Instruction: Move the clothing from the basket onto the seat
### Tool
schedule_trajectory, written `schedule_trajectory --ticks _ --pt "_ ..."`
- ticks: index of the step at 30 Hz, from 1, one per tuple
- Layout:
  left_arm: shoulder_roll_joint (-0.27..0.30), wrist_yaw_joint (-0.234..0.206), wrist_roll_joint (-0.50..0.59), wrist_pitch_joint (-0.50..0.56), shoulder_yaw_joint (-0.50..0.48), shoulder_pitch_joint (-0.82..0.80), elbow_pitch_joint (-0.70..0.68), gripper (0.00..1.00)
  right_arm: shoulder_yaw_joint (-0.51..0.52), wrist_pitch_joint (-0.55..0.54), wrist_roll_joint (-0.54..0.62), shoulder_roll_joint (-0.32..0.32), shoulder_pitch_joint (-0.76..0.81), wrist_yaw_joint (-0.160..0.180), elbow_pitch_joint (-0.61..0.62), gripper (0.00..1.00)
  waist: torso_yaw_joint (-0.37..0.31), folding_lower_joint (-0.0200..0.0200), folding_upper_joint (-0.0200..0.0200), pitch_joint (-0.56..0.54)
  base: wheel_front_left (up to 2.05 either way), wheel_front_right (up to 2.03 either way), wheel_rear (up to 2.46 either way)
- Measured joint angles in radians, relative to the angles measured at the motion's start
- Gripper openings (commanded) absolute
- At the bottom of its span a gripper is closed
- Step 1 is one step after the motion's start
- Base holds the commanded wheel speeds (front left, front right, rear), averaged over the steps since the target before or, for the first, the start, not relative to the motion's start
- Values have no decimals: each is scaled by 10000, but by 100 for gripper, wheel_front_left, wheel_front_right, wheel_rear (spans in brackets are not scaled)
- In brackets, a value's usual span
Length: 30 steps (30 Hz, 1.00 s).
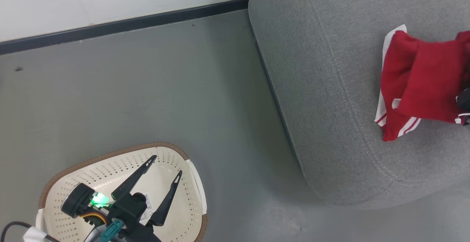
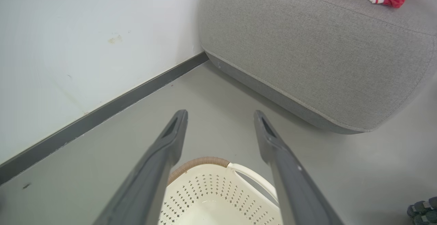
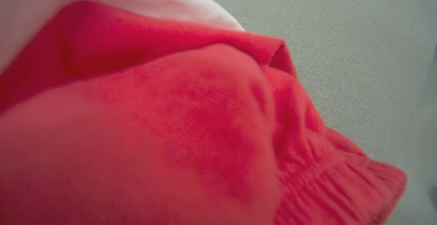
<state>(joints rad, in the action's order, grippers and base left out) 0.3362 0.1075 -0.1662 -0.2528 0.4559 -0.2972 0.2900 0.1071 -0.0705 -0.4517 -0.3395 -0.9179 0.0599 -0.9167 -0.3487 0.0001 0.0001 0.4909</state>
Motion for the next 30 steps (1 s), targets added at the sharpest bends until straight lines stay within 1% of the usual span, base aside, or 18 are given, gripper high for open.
schedule_trajectory --ticks 7,10,15,16,22,23,29,30 --pt "-61 71 0 0 -23 1 15 100 -286 -376 215 -61 -142 -36 -274 100 -23 0 0 -32 0 0 0" --pt "-81 71 -12 0 -38 5 48 100 -447 -556 263 -107 -142 -121 -301 100 -37 0 0 -65 0 0 0" --pt "-226 71 -15 0 -56 35 155 100 -679 -834 320 -111 -141 -370 -182 100 -56 0 0 -161 0 0 0" --pt "-280 71 -33 0 -65 87 173 100 -771 -963 320 -109 -132 -497 -86 100 -64 0 0 -225 0 0 0" --pt "-410 71 -100 0 -146 204 230 100 -961 -951 573 -115 25 -619 583 100 -111 -1 0 -415 0 0 0" --pt "-454 71 -102 0 -146 204 251 100 -1005 -947 602 -121 128 -690 673 100 -118 -1 0 -448 0 0 0" --pt "-623 59 -150 0 -196 214 405 100 -1162 -853 696 -119 934 -803 1237 100 -149 -2 0 -718 0 0 0" --pt "-631 56 -159 0 -217 227 430 100 -1198 -851 731 -109 1058 -871 1375 100 -157 -2 -1 -771 0 0 0"
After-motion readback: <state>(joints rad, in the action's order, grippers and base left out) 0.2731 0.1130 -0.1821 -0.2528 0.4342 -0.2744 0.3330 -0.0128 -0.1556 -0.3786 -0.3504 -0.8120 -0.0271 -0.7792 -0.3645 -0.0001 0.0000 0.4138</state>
